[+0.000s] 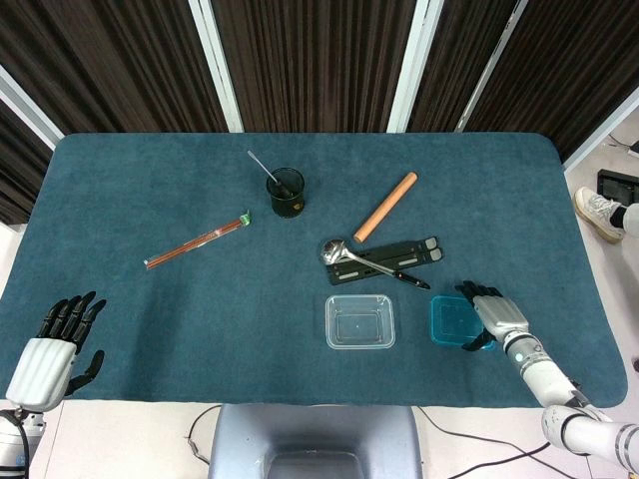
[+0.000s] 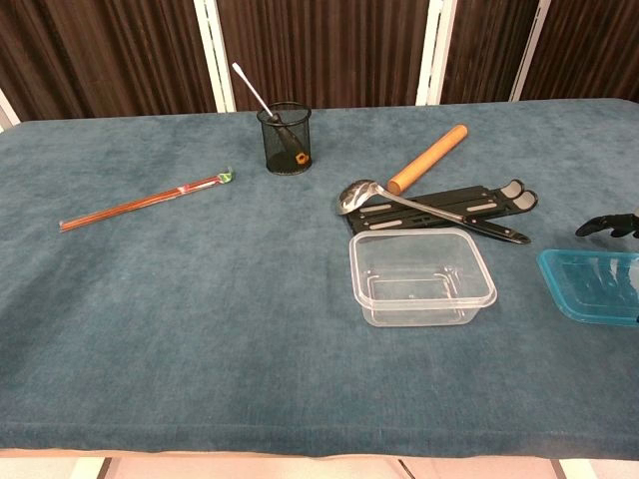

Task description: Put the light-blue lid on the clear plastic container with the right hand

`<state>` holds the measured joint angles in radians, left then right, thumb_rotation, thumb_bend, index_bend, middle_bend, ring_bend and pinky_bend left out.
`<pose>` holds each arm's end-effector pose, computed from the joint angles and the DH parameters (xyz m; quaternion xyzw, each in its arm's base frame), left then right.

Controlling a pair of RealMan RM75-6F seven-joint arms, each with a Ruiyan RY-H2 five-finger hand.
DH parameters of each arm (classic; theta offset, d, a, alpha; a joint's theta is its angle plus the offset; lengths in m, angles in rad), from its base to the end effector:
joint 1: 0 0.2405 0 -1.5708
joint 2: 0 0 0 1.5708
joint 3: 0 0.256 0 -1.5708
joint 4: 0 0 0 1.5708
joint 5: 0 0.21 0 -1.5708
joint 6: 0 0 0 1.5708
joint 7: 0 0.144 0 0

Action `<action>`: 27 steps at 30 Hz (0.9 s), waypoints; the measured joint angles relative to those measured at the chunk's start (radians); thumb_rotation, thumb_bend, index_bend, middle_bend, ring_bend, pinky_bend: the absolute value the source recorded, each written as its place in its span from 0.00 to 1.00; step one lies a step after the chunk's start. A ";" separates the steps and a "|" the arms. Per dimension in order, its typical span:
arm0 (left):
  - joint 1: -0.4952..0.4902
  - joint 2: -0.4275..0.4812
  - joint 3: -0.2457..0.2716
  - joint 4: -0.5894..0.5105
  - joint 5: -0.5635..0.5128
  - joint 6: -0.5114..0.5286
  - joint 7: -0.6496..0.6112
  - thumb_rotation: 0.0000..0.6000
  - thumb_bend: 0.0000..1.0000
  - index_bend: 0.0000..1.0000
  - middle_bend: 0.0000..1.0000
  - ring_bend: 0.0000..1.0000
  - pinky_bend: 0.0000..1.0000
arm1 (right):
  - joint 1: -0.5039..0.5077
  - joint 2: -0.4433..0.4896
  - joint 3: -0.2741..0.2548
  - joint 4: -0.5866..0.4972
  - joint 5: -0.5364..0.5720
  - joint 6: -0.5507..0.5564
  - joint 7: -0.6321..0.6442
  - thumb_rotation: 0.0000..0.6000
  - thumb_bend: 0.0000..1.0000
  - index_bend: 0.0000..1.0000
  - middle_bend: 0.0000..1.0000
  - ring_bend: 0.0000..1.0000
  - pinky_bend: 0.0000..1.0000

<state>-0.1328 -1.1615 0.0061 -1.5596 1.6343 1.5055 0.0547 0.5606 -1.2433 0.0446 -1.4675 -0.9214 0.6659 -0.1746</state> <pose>-0.2948 0.1827 0.1376 -0.6596 -0.3323 -0.3963 0.5454 -0.3149 -0.2979 0.0549 0.6809 -0.5521 0.1615 0.4532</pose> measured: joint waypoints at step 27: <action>0.005 0.002 0.001 0.009 0.009 0.019 -0.025 1.00 0.44 0.00 0.00 0.00 0.08 | 0.069 -0.026 -0.058 -0.008 0.134 0.028 -0.126 1.00 0.11 0.07 0.00 0.00 0.00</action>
<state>-0.1279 -1.1591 0.0070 -1.5510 1.6436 1.5245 0.0298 0.6297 -1.2697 -0.0134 -1.4758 -0.7878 0.6943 -0.3010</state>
